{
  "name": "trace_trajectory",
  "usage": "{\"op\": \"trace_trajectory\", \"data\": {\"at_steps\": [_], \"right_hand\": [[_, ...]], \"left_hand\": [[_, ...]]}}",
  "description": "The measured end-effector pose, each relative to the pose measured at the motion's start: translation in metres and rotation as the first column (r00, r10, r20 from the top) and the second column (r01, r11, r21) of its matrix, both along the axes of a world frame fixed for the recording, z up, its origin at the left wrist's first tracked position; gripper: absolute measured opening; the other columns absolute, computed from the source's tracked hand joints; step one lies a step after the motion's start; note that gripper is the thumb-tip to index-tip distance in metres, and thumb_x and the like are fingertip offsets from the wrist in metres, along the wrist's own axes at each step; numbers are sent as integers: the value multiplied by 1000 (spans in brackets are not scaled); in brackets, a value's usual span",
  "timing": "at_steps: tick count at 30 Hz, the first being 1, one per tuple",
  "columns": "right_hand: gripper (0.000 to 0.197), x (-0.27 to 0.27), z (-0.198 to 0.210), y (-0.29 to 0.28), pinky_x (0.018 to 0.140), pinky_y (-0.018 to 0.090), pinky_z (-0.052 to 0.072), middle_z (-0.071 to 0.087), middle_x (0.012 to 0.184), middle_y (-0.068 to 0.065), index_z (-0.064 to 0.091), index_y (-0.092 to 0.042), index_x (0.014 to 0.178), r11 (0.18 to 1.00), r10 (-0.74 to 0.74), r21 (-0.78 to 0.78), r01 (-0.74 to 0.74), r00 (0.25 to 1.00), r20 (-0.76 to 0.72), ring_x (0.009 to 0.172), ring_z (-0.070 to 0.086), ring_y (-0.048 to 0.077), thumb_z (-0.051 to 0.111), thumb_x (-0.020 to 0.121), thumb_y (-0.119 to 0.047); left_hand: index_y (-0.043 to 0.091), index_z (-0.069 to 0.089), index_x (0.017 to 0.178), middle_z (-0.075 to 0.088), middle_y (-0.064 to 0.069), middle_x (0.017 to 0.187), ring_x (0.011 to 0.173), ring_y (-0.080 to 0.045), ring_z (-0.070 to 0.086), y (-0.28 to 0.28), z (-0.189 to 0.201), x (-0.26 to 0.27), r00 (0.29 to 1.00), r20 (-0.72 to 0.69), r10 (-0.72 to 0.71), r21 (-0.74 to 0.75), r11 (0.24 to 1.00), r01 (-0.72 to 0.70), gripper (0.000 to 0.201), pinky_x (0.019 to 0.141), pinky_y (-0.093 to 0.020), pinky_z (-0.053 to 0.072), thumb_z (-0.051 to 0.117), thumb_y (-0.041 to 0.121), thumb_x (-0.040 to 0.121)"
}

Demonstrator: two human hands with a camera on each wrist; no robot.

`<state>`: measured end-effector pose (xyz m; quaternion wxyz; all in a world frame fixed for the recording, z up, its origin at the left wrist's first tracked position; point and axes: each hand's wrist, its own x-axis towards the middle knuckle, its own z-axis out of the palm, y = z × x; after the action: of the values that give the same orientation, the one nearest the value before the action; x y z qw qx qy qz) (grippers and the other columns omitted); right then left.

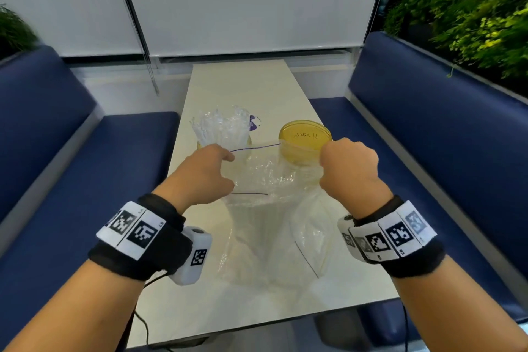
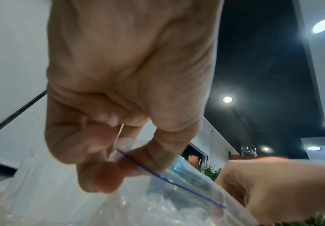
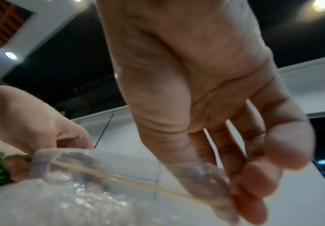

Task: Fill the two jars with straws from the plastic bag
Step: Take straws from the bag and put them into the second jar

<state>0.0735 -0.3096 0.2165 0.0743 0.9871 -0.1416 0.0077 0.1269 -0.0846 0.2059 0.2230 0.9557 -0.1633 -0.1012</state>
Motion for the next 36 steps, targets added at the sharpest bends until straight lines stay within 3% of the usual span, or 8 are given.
{"op": "trace_trajectory", "data": {"at_steps": [2, 5, 10, 15, 18, 23, 29, 36], "right_hand": [[17, 5, 0, 11, 45, 24, 20, 41, 66, -1, 52, -15, 75, 999, 4, -38, -5, 1000, -31, 52, 33, 13, 62, 86, -6], [14, 18, -4, 19, 52, 24, 30, 51, 82, 0, 61, -16, 101, 999, 47, -26, -48, 999, -27, 68, 49, 17, 60, 88, -10], [14, 23, -14, -1, 59, 27, 37, 54, 83, -1, 65, -14, 99, 998, -57, 35, 57, 998, -21, 70, 49, 18, 61, 88, -6], [22, 21, -23, -7, 73, 29, 40, 52, 115, 3, 67, -23, 111, 998, 44, -37, -41, 993, 105, 109, 46, 24, 66, 89, -25], [21, 19, -12, 12, 72, 28, 46, 60, 108, 0, 70, -19, 105, 944, 258, 116, -309, 910, 324, 95, 57, 19, 56, 97, -33], [48, 38, -14, 40, 92, 37, 49, 58, 124, 2, 59, -26, 129, 874, 461, 186, -448, 887, -30, 114, 56, 22, 52, 93, -57], [73, 59, -29, 44, 89, 37, 46, 39, 144, 12, 42, -15, 141, 921, 355, 188, -342, 934, -37, 118, 54, 29, 53, 89, -65], [46, 63, -42, 42, 81, 37, 47, 59, 122, 13, 43, -22, 140, 862, 455, 310, -401, 882, -124, 103, 61, 30, 44, 100, -45]], "left_hand": [[25, 42, 147, 41, 8, 152, 132, -19, 48, -5, -1, -2, 999, -10, -39, 11, 999, 39, 69, 95, -24, 41, 64, 8, 84], [24, 33, 153, 35, 9, 155, 136, -18, 44, -17, -2, -4, 996, -36, -85, -2, 996, 85, 82, 97, -26, 43, 65, 8, 80], [24, 37, 150, 39, 7, 151, 100, -14, 56, -11, -10, 0, 998, -59, -14, -126, 992, 6, 77, 62, -15, 42, 65, 6, 80], [23, 39, 149, 43, 8, 150, 112, -15, 54, -12, -24, -2, 1000, -10, -10, -229, 973, 8, 77, 81, -19, 43, 68, 10, 79], [20, 42, 147, 48, 5, 146, 121, -23, 56, -19, -32, -6, 1000, 16, 4, -318, 948, 1, 73, 94, -28, 45, 68, 11, 79], [20, 43, 146, 49, 7, 143, 113, -14, 55, -23, -44, -11, 999, 43, 1, -428, 904, 18, 73, 87, -19, 41, 68, 9, 78], [21, 45, 145, 52, 10, 135, 118, -12, 49, -19, -54, -12, 998, 62, 20, -490, 872, 13, 72, 95, -22, 37, 68, 8, 78], [20, 45, 145, 53, 8, 135, 117, -10, 52, -18, -62, -9, 998, 31, 51, -527, 850, -27, 70, 94, -21, 38, 69, 17, 79]]}}
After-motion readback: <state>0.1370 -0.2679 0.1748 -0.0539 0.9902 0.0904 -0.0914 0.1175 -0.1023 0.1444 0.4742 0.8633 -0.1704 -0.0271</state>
